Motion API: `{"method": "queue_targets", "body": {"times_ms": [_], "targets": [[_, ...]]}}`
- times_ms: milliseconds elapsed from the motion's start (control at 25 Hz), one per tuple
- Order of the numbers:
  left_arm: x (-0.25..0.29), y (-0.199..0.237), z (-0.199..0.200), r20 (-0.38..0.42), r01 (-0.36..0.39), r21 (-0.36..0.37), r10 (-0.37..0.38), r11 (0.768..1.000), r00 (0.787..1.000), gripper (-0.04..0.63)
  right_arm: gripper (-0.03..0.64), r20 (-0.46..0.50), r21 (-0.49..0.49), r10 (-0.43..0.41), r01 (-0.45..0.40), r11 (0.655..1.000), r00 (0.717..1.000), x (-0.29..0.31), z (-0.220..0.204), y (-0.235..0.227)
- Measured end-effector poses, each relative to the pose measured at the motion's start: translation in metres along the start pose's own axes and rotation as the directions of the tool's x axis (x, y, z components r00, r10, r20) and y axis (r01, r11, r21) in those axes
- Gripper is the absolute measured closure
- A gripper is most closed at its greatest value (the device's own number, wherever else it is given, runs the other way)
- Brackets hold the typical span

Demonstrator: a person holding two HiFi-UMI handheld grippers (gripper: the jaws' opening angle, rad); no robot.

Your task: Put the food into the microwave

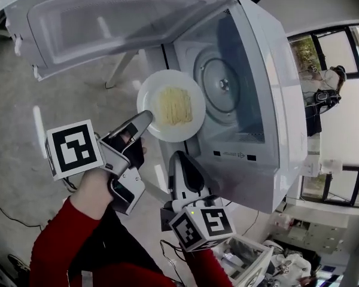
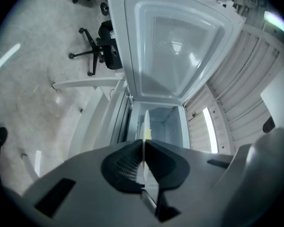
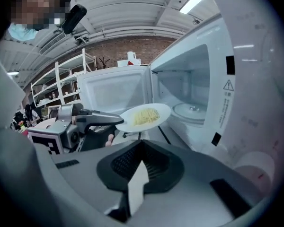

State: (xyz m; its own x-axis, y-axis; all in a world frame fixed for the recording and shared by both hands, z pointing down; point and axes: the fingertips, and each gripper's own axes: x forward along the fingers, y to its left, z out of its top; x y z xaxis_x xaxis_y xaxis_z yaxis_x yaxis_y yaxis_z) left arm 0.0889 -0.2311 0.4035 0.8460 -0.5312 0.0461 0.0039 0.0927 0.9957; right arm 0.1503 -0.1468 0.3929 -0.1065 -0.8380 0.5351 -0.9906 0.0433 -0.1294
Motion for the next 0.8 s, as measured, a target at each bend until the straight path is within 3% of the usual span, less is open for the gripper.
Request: {"method": "queue_targets", "body": {"times_ms": [320,560,800], "targets": [[0.043,-0.007,0.007,-0.084,0.006,0.065,0.0,0.998,0.996,0.572,0.603,0.007,0.013,-0.019,0.019,1.0,1.0,0.017,0.007,-0.002],[0.026,-0.012,-0.004,-0.101,0.013,0.092,-0.003,0.996,0.995,0.572,0.603,-0.004,0.028,-0.016,0.016,0.999,1.0,-0.007,-0.011,0.025],[0.042,-0.014,-0.005,-0.139,0.027,0.082,-0.015,0.996,0.99,0.572,0.603,-0.011,0.041,-0.014,0.014,0.999,1.0,-0.002,-0.014,0.037]]}}
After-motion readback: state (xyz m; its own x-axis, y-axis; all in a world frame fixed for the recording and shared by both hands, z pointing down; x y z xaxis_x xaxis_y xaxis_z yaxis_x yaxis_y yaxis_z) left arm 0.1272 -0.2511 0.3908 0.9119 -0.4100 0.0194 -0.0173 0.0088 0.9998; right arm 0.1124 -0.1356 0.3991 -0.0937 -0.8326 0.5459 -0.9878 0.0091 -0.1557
